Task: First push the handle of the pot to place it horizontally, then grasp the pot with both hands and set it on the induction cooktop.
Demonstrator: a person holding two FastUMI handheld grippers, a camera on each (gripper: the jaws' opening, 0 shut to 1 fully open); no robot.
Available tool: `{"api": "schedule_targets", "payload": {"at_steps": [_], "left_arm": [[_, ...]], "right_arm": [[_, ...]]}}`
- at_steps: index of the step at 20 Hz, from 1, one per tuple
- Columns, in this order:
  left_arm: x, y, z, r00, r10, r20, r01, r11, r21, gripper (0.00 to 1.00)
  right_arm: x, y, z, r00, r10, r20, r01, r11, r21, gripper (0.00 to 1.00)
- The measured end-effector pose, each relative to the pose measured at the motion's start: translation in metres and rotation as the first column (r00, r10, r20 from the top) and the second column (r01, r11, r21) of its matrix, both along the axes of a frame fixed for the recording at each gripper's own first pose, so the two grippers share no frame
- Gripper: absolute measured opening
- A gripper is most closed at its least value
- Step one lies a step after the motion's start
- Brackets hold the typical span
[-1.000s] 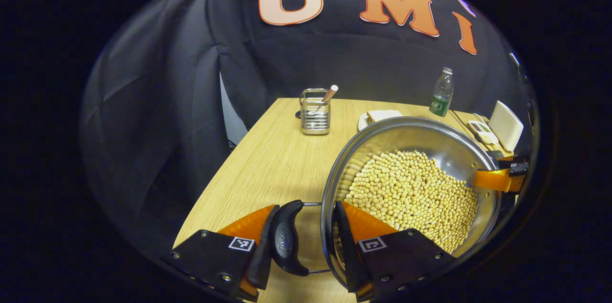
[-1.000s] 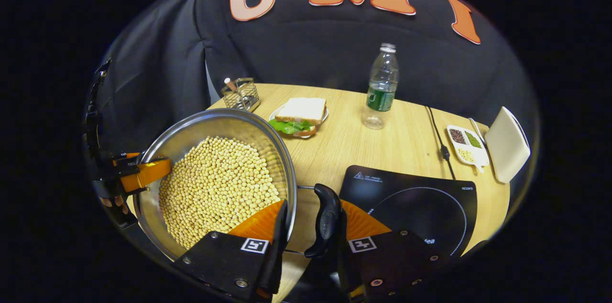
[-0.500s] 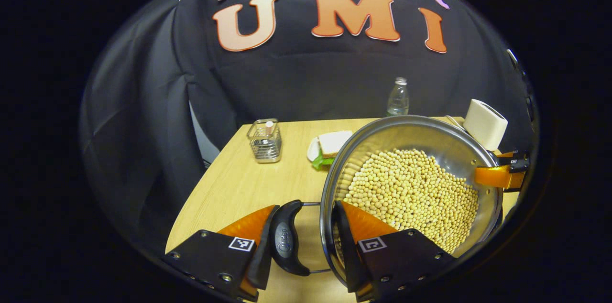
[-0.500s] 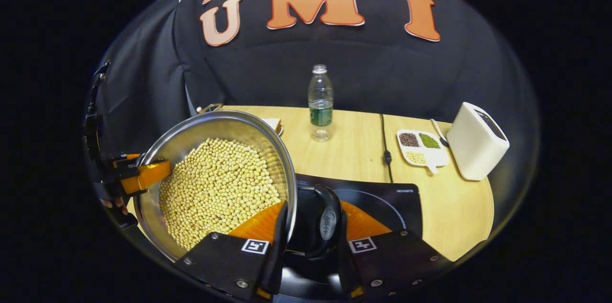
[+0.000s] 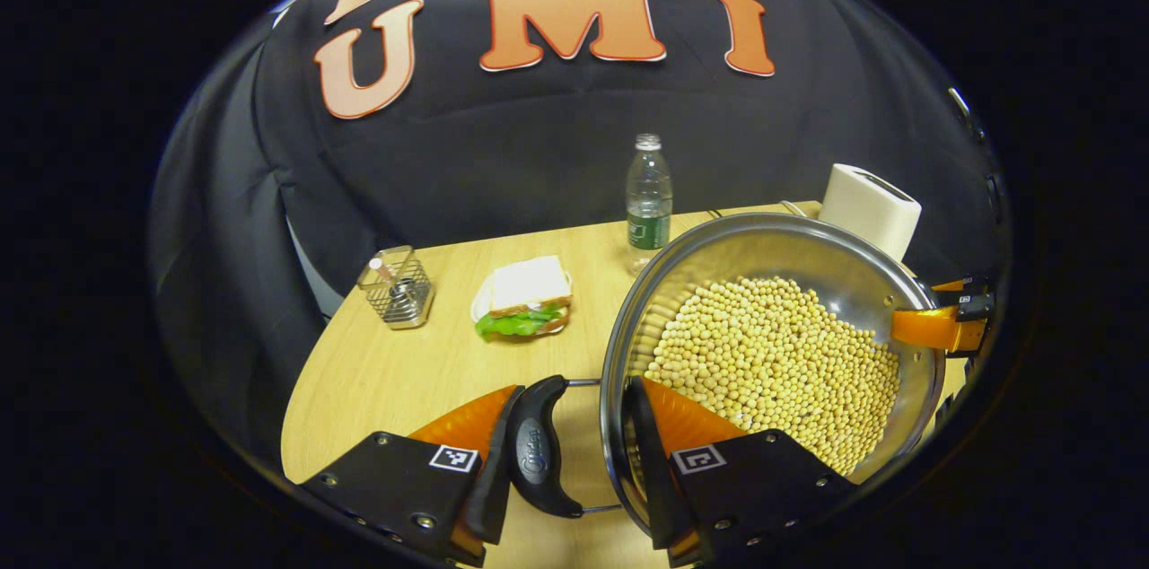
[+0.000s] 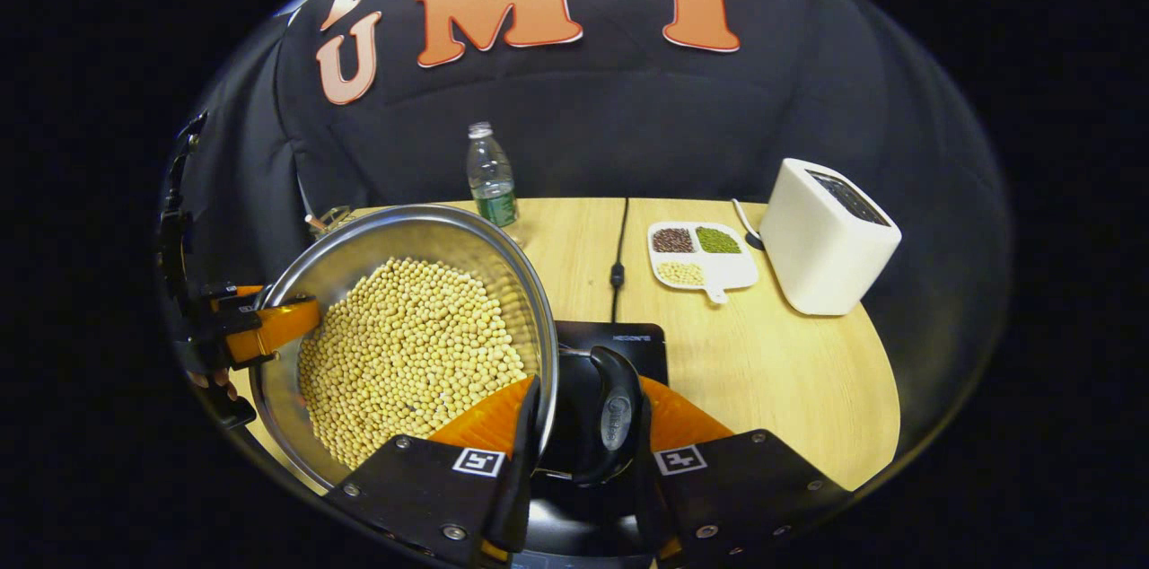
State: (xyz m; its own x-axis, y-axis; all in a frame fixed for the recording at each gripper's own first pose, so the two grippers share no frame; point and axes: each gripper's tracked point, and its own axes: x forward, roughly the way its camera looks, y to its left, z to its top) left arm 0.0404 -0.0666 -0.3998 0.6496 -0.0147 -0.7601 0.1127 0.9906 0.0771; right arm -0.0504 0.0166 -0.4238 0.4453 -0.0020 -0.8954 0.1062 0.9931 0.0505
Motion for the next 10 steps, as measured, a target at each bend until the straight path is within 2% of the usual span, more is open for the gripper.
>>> {"api": "schedule_targets", "payload": {"at_steps": [2, 4, 5, 6, 10], "left_arm": [[0.006, -0.018, -0.010, 1.000, -0.019, -0.011, 0.019, 1.000, -0.007, 0.63], [0.009, -0.032, -0.016, 0.999, -0.036, -0.018, 0.035, 0.999, -0.009, 0.63], [0.011, -0.039, -0.020, 0.999, -0.041, -0.021, 0.041, 0.999, -0.009, 0.63], [0.012, -0.045, -0.026, 0.999, -0.044, -0.028, 0.044, 0.999, -0.012, 0.63], [0.017, -0.056, -0.039, 0.998, -0.049, -0.035, 0.048, 0.999, -0.024, 0.63]], "right_arm": [[-0.003, -0.015, -0.002, 1.000, -0.017, -0.009, 0.017, 1.000, -0.009, 0.43], [-0.007, -0.027, -0.007, 0.999, -0.029, -0.021, 0.029, 0.999, -0.016, 0.46], [-0.008, -0.034, -0.011, 0.999, -0.032, -0.026, 0.032, 0.999, -0.019, 0.43], [-0.009, -0.039, -0.014, 0.999, -0.035, -0.033, 0.035, 0.999, -0.021, 0.46], [-0.010, -0.049, -0.022, 0.997, -0.056, -0.049, 0.055, 0.998, -0.011, 0.46]]}}
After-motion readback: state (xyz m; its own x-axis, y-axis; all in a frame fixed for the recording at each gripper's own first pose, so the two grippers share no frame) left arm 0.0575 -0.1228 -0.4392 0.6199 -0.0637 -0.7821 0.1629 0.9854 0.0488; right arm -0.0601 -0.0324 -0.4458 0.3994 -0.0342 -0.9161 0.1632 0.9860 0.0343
